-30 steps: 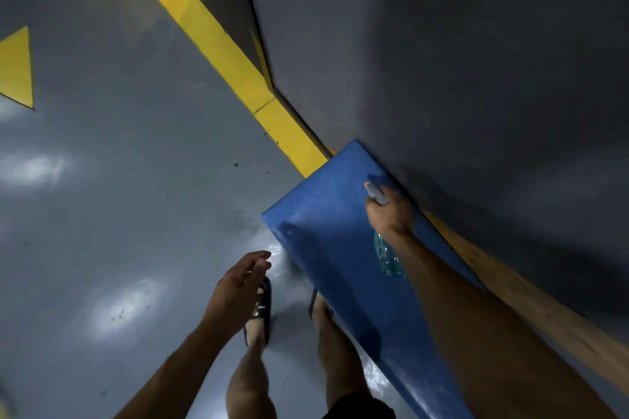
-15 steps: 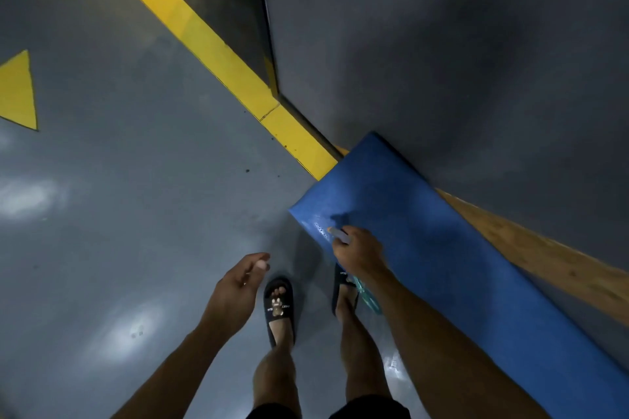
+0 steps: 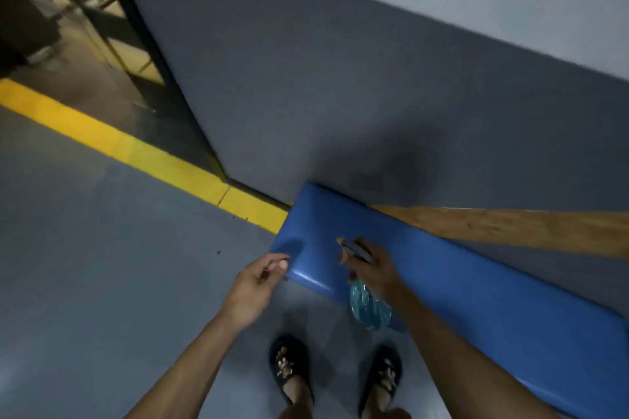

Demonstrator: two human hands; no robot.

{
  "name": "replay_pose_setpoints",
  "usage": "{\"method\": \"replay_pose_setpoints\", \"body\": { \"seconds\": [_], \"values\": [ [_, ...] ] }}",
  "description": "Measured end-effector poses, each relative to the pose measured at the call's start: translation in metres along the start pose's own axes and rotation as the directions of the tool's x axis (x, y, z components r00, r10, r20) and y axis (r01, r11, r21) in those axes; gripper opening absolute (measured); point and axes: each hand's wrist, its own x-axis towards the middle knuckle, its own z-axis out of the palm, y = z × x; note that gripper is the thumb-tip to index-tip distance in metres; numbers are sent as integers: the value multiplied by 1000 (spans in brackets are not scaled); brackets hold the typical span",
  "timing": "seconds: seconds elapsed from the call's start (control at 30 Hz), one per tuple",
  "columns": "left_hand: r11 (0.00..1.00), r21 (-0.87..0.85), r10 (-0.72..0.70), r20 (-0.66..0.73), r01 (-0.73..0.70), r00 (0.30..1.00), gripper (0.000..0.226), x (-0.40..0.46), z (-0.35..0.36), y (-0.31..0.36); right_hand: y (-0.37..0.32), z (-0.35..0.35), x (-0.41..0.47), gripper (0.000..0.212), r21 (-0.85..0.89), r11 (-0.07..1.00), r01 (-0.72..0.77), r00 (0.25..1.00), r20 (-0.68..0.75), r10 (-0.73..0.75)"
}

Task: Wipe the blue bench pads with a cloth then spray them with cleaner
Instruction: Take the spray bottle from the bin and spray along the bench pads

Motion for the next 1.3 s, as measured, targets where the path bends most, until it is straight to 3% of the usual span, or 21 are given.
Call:
{"method": "replay_pose_setpoints", "body": {
  "seconds": [0.13,0.3,0.47,0.53,0.67,0.87,1.0,1.13,1.3],
  "values": [
    [982,8,183,170,-187,968,38,6,52,89,-31,-67,-42,26,102,992,76,997,-3,-76],
    [919,83,322,403,-385,856,42,-18,162,193,-45,-173,-119,25,186,966,179,982,-95,-164],
    [838,159,341,594,-522,729,51,-76,302,260,-20,-298,-224,3,100,966,237,954,-211,-213],
    [807,145,351,661,-572,663,51,-107,360,282,-6,-349,-268,11,54,970,237,940,-265,-215],
    [798,95,319,772,-595,550,57,-172,472,327,20,-443,-355,3,33,970,242,896,-390,-211],
    [795,-52,327,876,-605,355,53,-244,613,381,51,-554,-466,40,18,965,263,815,-540,-212],
    [722,-72,281,939,-688,197,44,-276,688,407,78,-611,-516,30,12,969,248,754,-631,-185],
    [588,-133,252,967,-798,24,29,-293,755,428,108,-660,-549,4,22,973,231,705,-693,-151],
    [416,-323,348,920,-850,-179,13,-310,839,461,135,-724,-578,16,67,970,236,632,-768,-100]
  ]
}}
